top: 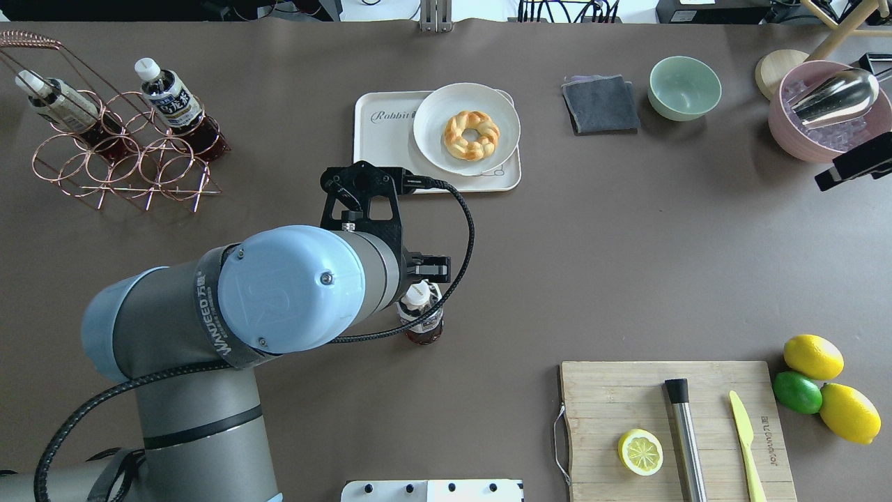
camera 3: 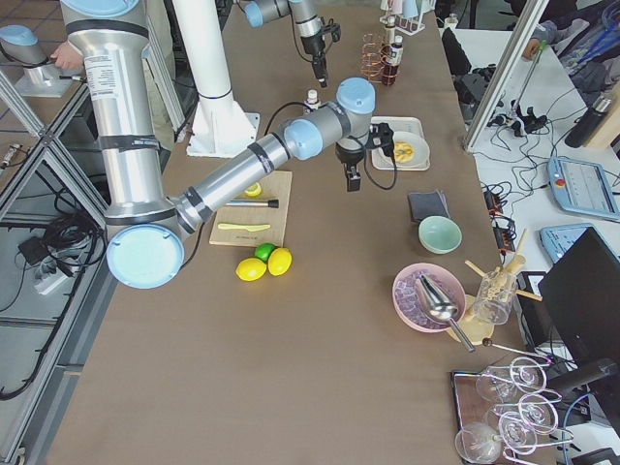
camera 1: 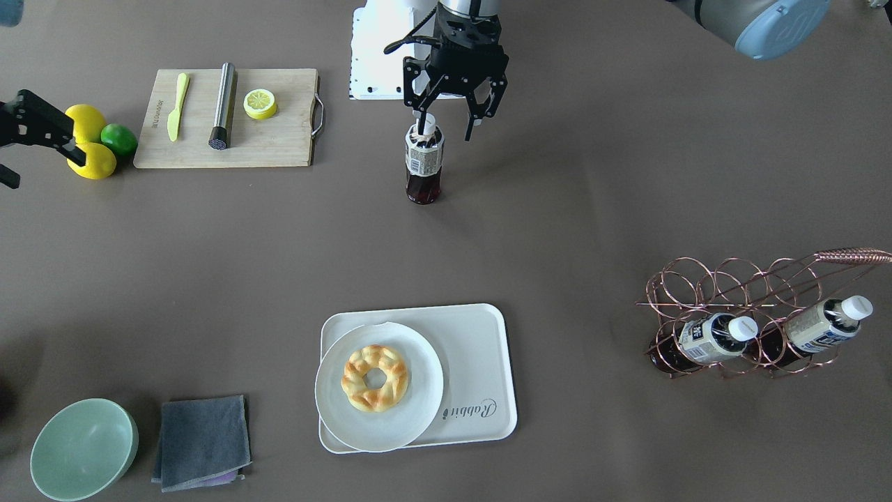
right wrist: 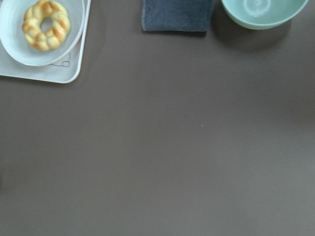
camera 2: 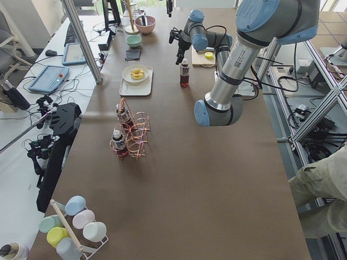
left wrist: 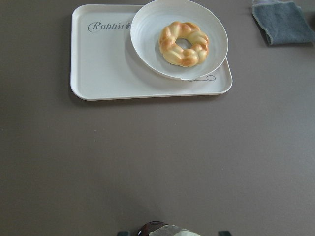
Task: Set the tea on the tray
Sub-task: 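Release the bottle upright with the left gripper while the right arm reaches in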
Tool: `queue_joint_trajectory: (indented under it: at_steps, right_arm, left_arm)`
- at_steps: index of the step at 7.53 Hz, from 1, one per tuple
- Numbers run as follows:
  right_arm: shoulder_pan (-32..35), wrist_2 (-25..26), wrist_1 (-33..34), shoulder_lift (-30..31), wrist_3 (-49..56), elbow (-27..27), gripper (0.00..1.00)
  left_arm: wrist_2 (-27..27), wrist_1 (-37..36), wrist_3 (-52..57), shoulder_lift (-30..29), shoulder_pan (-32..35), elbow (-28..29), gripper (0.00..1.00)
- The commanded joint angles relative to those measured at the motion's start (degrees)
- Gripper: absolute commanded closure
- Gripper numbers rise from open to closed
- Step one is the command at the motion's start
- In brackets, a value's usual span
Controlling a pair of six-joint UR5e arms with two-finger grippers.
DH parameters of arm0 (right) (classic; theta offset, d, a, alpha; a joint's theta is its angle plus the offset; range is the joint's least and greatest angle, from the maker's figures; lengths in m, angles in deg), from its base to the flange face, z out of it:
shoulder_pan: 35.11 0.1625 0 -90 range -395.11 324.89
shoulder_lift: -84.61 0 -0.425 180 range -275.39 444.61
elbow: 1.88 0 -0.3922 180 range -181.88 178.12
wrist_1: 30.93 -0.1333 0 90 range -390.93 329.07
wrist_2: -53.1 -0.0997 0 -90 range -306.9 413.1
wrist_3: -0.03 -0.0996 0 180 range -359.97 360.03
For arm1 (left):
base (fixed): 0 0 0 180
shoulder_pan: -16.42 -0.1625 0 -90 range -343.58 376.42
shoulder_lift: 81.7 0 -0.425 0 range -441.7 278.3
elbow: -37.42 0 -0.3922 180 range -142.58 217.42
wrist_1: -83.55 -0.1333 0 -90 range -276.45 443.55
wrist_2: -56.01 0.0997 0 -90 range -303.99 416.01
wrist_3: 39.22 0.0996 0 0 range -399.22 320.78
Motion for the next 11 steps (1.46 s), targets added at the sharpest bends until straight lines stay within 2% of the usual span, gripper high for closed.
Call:
queue_joint_trajectory:
  at_steps: [1,2,3,4,5,6,7,10,11]
  right_arm:
    - [-13.60,8.00,0.40,-12.50,-23.10,1.35,0.02]
    - [-19.04,12.65,0.75,-16.72,-29.35,0.74,0.04]
    - [-22.66,16.09,0.84,-20.41,-31.68,-1.18,0.05]
    - [-24.27,16.65,4.49,-26.28,-34.05,-3.55,0.05]
    - [-25.41,18.13,10.01,-34.69,-35.38,-8.19,0.05]
    - [-27.43,19.97,13.29,-37.99,-36.43,-9.62,0.05]
    - [-29.88,22.08,13.32,-38.46,-38.88,-9.73,0.05]
    - [-36.83,29.55,13.32,-39.96,-43.73,-10.16,0.05]
    - [-37.90,30.18,13.32,-40.05,-43.74,-10.34,0.06]
  left_arm:
    - [-20.25,-0.14,11.57,6.67,16.18,-2.59,0.24]
    - [-25.96,-0.23,19.63,11.23,22.24,-3.39,0.18]
    - [-29.15,0.03,25.54,14.84,26.30,-3.48,0.14]
    - [-29.36,0.03,28.73,17.40,27.30,-3.92,0.10]
    - [-29.45,0.12,32.59,19.43,29.48,-4.01,0.07]
    - [-30.84,0.21,35.94,21.19,32.64,-3.92,0.06]
    - [-34.59,0.47,39.19,23.64,34.06,-3.66,0.05]
    - [-34.63,1.26,41.16,25.16,35.75,-2.87,0.05]
    - [-34.54,1.26,41.16,25.16,35.75,-3.04,0.05]
